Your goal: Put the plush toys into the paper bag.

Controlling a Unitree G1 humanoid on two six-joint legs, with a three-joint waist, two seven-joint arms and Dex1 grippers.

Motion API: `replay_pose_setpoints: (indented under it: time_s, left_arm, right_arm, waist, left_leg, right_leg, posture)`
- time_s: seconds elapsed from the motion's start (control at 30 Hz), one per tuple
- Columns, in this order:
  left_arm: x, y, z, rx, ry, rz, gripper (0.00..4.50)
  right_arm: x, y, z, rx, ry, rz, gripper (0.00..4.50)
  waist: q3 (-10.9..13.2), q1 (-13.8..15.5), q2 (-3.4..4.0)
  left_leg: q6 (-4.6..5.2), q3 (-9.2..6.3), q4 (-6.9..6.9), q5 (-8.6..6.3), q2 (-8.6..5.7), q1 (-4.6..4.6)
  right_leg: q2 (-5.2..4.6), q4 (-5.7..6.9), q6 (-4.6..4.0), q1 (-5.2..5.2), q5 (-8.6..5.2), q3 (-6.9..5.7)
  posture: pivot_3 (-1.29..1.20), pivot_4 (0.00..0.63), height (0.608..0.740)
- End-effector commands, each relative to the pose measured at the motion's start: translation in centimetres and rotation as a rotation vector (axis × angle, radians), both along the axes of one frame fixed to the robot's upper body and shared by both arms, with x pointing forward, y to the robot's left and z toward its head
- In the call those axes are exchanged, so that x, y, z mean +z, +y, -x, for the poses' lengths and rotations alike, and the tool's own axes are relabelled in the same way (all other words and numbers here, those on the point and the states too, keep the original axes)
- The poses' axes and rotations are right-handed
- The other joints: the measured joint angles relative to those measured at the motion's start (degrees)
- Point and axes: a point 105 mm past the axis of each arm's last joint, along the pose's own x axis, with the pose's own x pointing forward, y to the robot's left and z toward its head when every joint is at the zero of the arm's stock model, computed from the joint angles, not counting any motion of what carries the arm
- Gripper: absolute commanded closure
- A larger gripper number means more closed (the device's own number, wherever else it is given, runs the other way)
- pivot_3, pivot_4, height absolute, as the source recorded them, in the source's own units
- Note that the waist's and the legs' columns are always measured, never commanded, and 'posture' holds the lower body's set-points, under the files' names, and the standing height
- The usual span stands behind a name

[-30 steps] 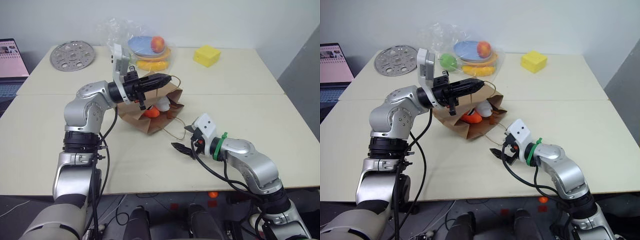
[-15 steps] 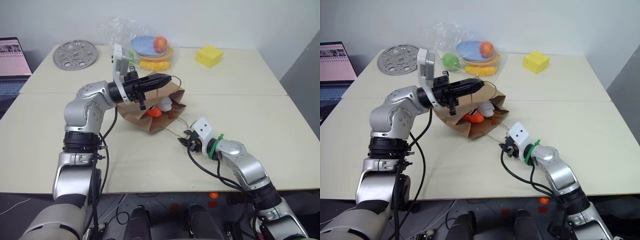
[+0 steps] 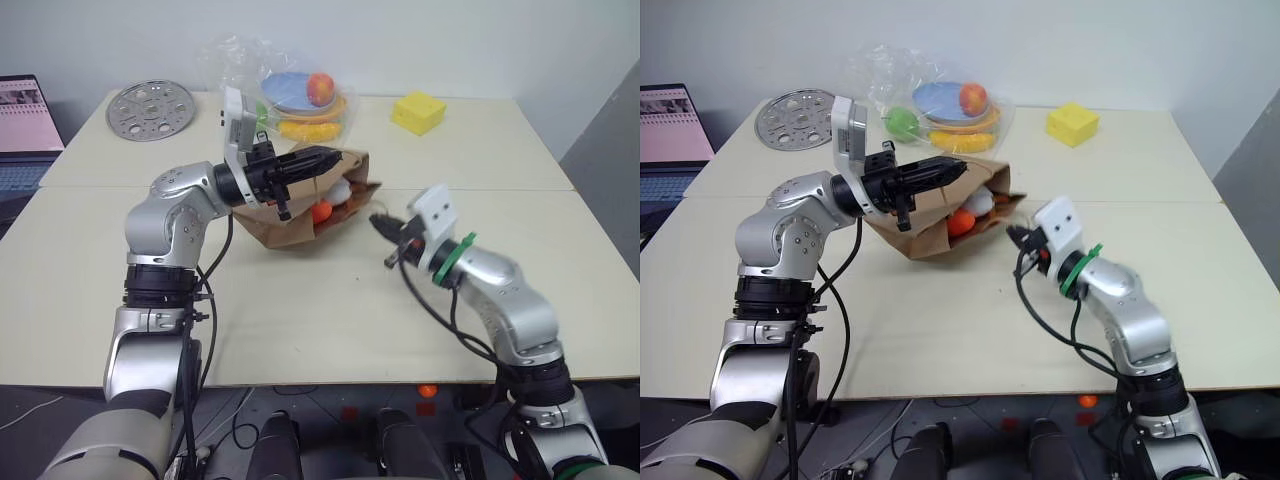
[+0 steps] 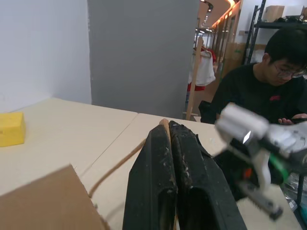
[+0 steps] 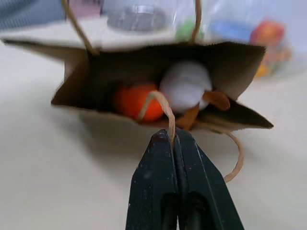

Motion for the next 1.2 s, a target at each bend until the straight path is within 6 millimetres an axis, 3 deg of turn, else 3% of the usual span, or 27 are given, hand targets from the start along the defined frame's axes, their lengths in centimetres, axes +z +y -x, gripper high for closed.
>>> replay_pose_setpoints:
  time_s: [0.03, 0.13, 0.4, 0.57, 0.83, 0.97, 1.1, 1.2]
  left_arm:
    - [2.9, 0.5, 0.0, 0.019, -0.088, 0.046, 4.5]
    - [3.5, 0.8, -0.5, 0.047, -0.093, 0.069, 4.5]
    - [2.3, 0.9, -0.2, 0.063, -0.068, 0.067, 4.5]
    - [0.6, 1.4, -0.3, 0.098, -0.043, 0.027, 4.5]
    - [1.2, 2.9, -0.6, 0.17, -0.057, 0.036, 4.5]
    - [1.0, 4.0, -0.4, 0.206, -0.044, 0.016, 4.5]
    - [0.7, 5.0, 0.4, 0.232, -0.037, -0.008, 3.56]
    - [1.0, 6.0, 1.1, 0.268, -0.04, -0.011, 2.62]
  right_arm:
    - [5.2, 0.5, 1.2, 0.047, -0.118, -0.064, 4.49]
    - [6.0, 1.6, 1.0, 0.062, -0.118, -0.063, 4.49]
    - [7.2, 2.9, 1.1, 0.092, -0.15, -0.1, 4.49]
    - [6.3, 3.1, 1.4, 0.101, -0.129, -0.106, 4.49]
    - [5.0, 4.3, 0.4, 0.084, -0.105, -0.105, 4.49]
    - [5.1, 4.5, 0.4, 0.099, -0.102, -0.12, 3.31]
    - [5.3, 3.8, 0.5, 0.111, -0.099, -0.124, 1.89]
    - [5.8, 2.7, 0.9, 0.124, -0.106, -0.126, 0.8]
  waist:
    - [0.0, 0.02, 0.0]
    - [0.0, -0.01, 0.0]
    - [0.0, 0.01, 0.01]
    - [0.0, 0.0, 0.01]
    - [0.0, 0.0, 0.0]
    - [0.0, -0.06, 0.01]
    - [0.0, -0.04, 0.01]
    - [0.0, -0.01, 0.01]
  left_leg:
    - [0.0, 0.0, 0.0, 0.0, 0.0, 0.0]
    - [0.0, 0.0, 0.0, 0.0, 0.0, 0.0]
    - [0.0, 0.0, -0.09, 0.0, 0.0, -0.02]
    - [0.0, 0.0, -0.1, 0.0, 0.0, -0.01]
    - [0.0, 0.01, -0.09, 0.0, 0.0, -0.01]
    - [0.0, 0.01, -0.11, 0.0, 0.01, -0.01]
    - [0.0, 0.01, -0.14, 0.0, 0.01, -0.01]
    - [0.0, 0.01, -0.14, 0.0, 0.01, -0.02]
  right_leg:
    - [0.0, 0.0, 0.0, 0.0, 0.0, -0.01]
    - [0.0, 0.01, -0.01, -0.01, 0.0, -0.01]
    - [0.0, 0.01, -0.23, -0.06, 0.14, -0.01]
    - [0.0, 0.01, -0.24, -0.06, 0.14, -0.01]
    - [0.0, 0.02, -0.24, -0.07, 0.14, 0.0]
    - [0.0, 0.02, -0.24, -0.08, 0.14, 0.0]
    - [0.0, 0.01, -0.24, -0.1, 0.14, -0.01]
    - [0.0, 0.01, -0.24, -0.1, 0.14, 0.0]
  posture:
    - [0.0, 0.15, 0.74]
    - [0.0, 0.15, 0.74]
    - [0.0, 0.15, 0.74]
    - [0.0, 0.15, 0.74]
    - [0.0, 0.15, 0.74]
    - [0.0, 0.15, 0.74]
    - [0.0, 0.15, 0.74]
    - [0.0, 0.15, 0.74]
